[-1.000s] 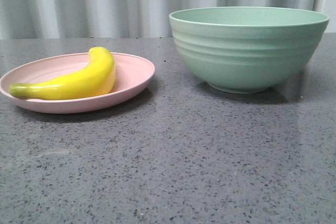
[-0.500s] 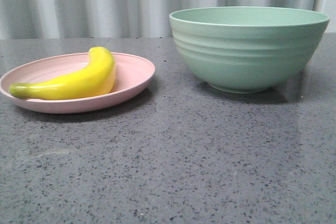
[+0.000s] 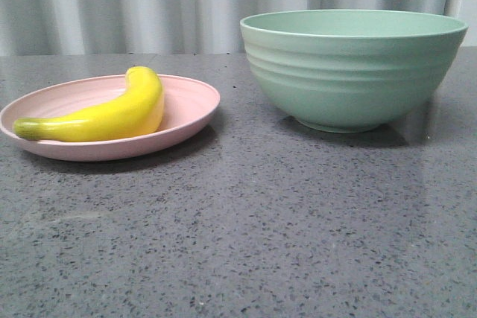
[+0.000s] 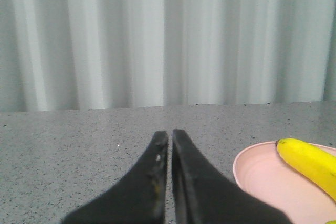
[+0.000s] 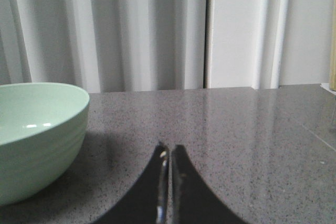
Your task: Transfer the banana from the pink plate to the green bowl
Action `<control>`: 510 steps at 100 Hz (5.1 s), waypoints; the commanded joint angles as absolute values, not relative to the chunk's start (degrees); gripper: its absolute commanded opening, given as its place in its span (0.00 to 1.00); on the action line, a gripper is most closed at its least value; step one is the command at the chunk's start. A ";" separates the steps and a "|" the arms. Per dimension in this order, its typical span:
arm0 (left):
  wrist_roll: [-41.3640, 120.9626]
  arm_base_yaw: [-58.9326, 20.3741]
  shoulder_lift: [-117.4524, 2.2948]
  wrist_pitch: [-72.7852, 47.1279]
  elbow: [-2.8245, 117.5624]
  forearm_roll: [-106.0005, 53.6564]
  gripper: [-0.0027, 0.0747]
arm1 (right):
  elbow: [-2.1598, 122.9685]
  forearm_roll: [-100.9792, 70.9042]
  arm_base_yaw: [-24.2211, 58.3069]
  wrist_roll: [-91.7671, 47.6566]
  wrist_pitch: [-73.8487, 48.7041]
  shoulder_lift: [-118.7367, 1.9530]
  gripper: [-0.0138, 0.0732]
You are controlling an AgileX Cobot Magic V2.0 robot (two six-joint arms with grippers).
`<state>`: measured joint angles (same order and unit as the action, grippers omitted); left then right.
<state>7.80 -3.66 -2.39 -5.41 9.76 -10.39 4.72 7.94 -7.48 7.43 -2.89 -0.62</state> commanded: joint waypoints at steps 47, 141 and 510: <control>7.26 -3.77 -19.79 -3.06 26.57 -10.63 0.01 | 25.53 3.51 -7.70 7.69 -29.16 -17.32 0.07; 7.88 -5.75 -43.06 -28.95 46.95 -18.72 0.57 | 27.07 3.91 -7.70 7.69 -28.63 -19.80 0.07; 42.28 -51.05 -73.80 -56.71 74.46 -27.98 0.01 | 64.40 -22.54 24.48 -0.52 -46.02 -54.28 0.53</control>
